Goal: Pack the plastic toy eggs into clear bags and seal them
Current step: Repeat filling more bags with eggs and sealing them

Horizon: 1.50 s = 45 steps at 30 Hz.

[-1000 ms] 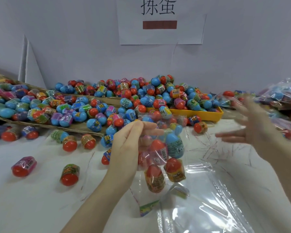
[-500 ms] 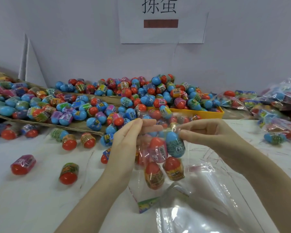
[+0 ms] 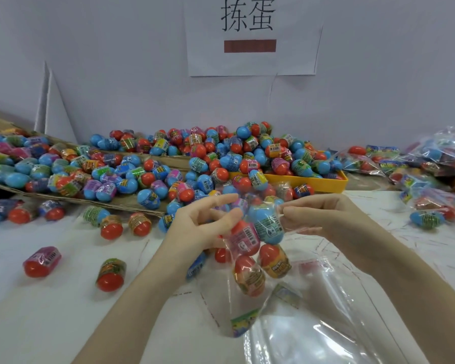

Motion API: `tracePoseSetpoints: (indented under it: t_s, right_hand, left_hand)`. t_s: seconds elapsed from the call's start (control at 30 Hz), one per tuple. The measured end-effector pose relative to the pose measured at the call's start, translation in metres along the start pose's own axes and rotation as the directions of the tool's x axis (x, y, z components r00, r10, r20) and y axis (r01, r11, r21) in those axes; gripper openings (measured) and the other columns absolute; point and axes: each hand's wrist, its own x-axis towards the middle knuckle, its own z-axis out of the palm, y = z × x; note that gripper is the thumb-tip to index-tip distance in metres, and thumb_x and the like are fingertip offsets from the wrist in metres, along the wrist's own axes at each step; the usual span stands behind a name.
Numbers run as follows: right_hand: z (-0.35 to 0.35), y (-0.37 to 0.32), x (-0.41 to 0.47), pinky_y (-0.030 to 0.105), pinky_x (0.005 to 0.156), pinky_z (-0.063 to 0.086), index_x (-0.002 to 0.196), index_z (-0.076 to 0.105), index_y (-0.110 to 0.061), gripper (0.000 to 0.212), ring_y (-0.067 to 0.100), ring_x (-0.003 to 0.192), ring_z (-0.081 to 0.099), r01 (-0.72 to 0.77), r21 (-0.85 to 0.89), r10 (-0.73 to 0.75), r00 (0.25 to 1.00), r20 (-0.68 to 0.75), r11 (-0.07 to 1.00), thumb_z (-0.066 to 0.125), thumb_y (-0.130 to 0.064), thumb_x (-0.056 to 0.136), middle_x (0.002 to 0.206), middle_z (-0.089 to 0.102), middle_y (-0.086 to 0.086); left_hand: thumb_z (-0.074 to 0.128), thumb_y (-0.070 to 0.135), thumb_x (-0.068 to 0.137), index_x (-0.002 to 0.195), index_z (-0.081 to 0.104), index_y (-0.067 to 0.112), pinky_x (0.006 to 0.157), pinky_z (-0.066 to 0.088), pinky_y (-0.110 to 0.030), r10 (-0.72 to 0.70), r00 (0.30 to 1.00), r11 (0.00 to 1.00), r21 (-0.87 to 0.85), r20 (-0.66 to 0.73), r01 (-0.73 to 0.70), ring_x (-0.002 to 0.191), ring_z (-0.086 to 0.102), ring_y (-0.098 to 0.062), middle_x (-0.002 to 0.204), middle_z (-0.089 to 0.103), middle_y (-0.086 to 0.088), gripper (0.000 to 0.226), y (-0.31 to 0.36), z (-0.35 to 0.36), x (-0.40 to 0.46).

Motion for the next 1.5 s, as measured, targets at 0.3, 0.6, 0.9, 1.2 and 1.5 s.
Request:
tracePoseSetpoints:
  t_s: [0.3, 0.6, 0.9, 1.2, 1.5]
  right_hand:
    - [-0.002, -0.002, -0.002, 0.031, 0.076, 0.048, 0.080, 0.076, -0.022, 0.027, 0.015, 0.077, 0.068, -0.006, 0.020, 0.006, 0.999, -0.035, 1.000, 0.069, -0.035, 0.057, 0.083, 0.073, 0.005]
    - [-0.002, -0.002, 0.000, 0.019, 0.061, 0.051, 0.066, 0.075, -0.020, 0.019, 0.010, 0.063, 0.067, -0.010, -0.003, 0.010, 0.995, -0.095, 1.000, 0.069, -0.032, 0.052, 0.072, 0.072, 0.007]
    - [-0.003, 0.000, -0.002, 0.011, 0.061, 0.050, 0.066, 0.076, -0.024, 0.017, 0.009, 0.065, 0.067, 0.084, 0.007, -0.083, 0.992, -0.094, 0.996, 0.069, -0.030, 0.052, 0.071, 0.072, 0.004]
    - [0.001, 0.005, -0.001, 0.019, 0.064, 0.051, 0.065, 0.076, -0.025, 0.011, 0.012, 0.065, 0.067, 0.134, 0.043, -0.130, 0.988, -0.083, 0.990, 0.070, -0.020, 0.057, 0.067, 0.071, 0.004]
    - [0.003, 0.004, -0.004, 0.015, 0.061, 0.051, 0.067, 0.076, -0.021, 0.016, 0.012, 0.064, 0.068, 0.277, 0.036, -0.274, 0.960, -0.066, 0.960, 0.067, -0.007, 0.066, 0.066, 0.072, 0.001]
  left_hand:
    - [0.072, 0.022, 0.048, 0.069, 0.075, 0.012, 0.054, 0.051, -0.013, -0.131, 0.991, 0.978, -0.170, -0.026, 0.125, 0.069, 0.070, -0.010, 0.076, 0.074, -0.003, 0.023, 0.001, -0.004, 0.002]
    - [0.073, 0.028, 0.048, 0.062, 0.076, 0.019, 0.049, 0.051, -0.015, 0.001, 0.992, 0.999, -0.042, -0.130, -0.007, 0.054, 0.066, -0.009, 0.061, 0.070, -0.004, 0.017, 0.003, -0.005, 0.002]
    - [0.074, 0.022, 0.041, 0.062, 0.077, 0.022, 0.048, 0.049, -0.013, -0.044, 0.996, 0.992, -0.121, -0.079, 0.035, 0.053, 0.065, -0.006, 0.061, 0.071, 0.000, 0.021, 0.005, -0.010, 0.002]
    - [0.067, 0.007, 0.046, 0.058, 0.076, 0.018, 0.047, 0.050, -0.013, -0.065, 0.998, 0.979, -0.191, 0.010, 0.066, 0.052, 0.066, -0.007, 0.056, 0.069, 0.000, 0.018, 0.004, -0.013, 0.002]
    - [0.063, 0.003, 0.047, 0.049, 0.072, 0.016, 0.045, 0.049, -0.012, 0.002, 1.000, 0.985, -0.174, 0.016, 0.001, 0.046, 0.063, -0.006, 0.051, 0.066, 0.001, 0.017, 0.004, -0.017, 0.002]
